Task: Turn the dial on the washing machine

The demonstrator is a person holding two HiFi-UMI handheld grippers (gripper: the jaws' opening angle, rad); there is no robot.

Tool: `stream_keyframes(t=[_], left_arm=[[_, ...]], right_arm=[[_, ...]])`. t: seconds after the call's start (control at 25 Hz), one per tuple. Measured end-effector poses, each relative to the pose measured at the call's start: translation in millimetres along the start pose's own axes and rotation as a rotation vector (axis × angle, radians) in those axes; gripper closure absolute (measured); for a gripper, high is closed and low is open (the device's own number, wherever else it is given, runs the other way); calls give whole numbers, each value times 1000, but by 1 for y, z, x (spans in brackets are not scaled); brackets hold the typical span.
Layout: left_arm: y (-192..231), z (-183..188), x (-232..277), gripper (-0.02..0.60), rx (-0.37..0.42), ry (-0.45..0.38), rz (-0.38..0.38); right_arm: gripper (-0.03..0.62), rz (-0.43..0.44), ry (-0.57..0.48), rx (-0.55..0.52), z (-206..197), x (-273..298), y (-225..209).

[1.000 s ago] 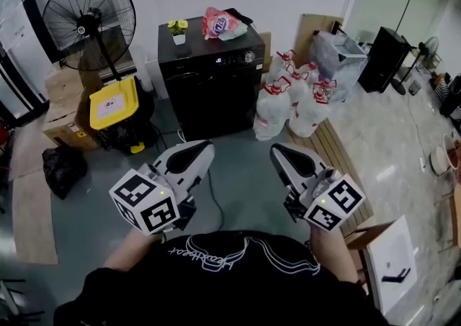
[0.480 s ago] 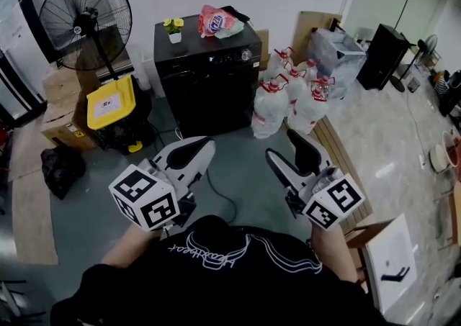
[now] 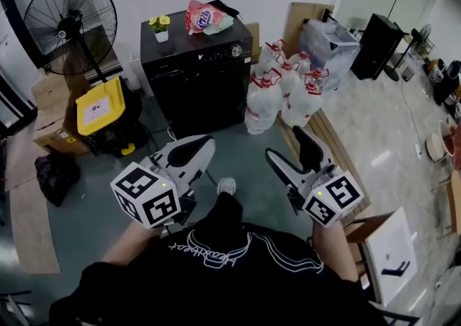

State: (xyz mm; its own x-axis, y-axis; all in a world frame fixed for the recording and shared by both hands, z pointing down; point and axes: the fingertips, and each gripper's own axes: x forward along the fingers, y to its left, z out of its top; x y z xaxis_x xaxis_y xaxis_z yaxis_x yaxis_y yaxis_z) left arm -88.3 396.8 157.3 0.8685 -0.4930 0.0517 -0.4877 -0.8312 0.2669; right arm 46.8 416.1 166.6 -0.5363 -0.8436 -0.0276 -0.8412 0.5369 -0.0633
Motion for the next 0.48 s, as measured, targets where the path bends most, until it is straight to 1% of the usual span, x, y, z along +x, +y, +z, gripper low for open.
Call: stream_keyframes(t=[0.24,0.48], left_arm=[[40,-1,36,577,-23,9,-6],[98,-5,86,577,-59,22,18]], right_arm=[[238,-36,24,1,-9,29,-36],[232,-52,67,10,-27,77,-90]])
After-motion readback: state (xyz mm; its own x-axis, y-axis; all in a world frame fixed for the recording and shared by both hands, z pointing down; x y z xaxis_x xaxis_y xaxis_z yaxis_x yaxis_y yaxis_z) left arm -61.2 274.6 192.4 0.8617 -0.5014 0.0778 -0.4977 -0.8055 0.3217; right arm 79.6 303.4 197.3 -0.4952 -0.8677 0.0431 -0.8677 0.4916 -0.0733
